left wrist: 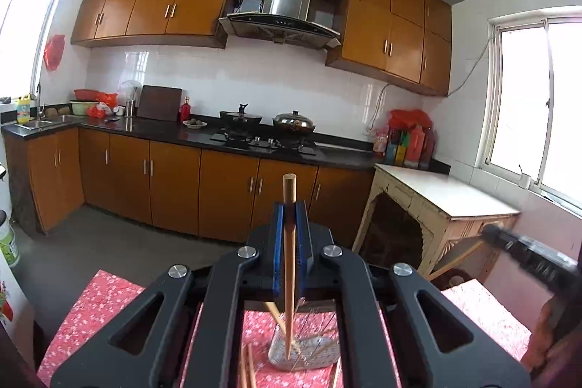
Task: Organize utensils
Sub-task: 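Lift both held chopsticks and carry them above the wire basket, then open both tools to drop the chopsticks into the wire basket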
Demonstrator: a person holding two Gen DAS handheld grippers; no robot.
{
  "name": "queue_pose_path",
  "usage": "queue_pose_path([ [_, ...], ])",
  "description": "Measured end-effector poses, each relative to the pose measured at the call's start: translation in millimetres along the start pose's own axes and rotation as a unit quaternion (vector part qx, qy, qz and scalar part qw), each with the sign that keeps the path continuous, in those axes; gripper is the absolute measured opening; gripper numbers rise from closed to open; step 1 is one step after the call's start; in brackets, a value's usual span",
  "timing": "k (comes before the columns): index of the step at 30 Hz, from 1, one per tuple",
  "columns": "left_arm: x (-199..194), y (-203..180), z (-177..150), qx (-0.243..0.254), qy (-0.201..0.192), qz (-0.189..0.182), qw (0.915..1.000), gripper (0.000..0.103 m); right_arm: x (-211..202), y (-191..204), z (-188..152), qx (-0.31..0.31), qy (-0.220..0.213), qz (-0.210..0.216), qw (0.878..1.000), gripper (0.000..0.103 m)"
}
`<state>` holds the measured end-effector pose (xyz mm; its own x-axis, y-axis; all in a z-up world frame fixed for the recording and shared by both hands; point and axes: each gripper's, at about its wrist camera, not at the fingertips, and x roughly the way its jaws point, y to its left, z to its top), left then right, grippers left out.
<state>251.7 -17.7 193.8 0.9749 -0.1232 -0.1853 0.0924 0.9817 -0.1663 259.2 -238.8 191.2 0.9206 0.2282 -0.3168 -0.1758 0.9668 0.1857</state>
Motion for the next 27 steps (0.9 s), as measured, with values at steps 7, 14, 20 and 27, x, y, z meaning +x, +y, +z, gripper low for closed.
queue_pose_path([
  [7,47.7,-11.6,-9.2,0.003,-0.002,0.015,0.9999,0.007,62.9,-5.0,-9.0,-0.002,0.057,0.012,0.998,0.008],
  [14,78.7,-12.9,-29.6,-0.001,0.024,0.009,0.9997,0.007,101.7,-6.7,-23.7,-0.006,0.092,0.016,0.996,0.008],
  [20,95.2,-14.0,-44.2,-0.004,0.055,0.005,0.9984,0.007,123.3,-13.0,-34.7,0.006,0.117,0.02,0.993,0.008],
  [27,92.6,-6.9,-42.6,0.011,0.072,0.032,0.9968,0.016,119.5,-26.8,-41.1,0.003,0.1,-0.029,0.995,0.034],
])
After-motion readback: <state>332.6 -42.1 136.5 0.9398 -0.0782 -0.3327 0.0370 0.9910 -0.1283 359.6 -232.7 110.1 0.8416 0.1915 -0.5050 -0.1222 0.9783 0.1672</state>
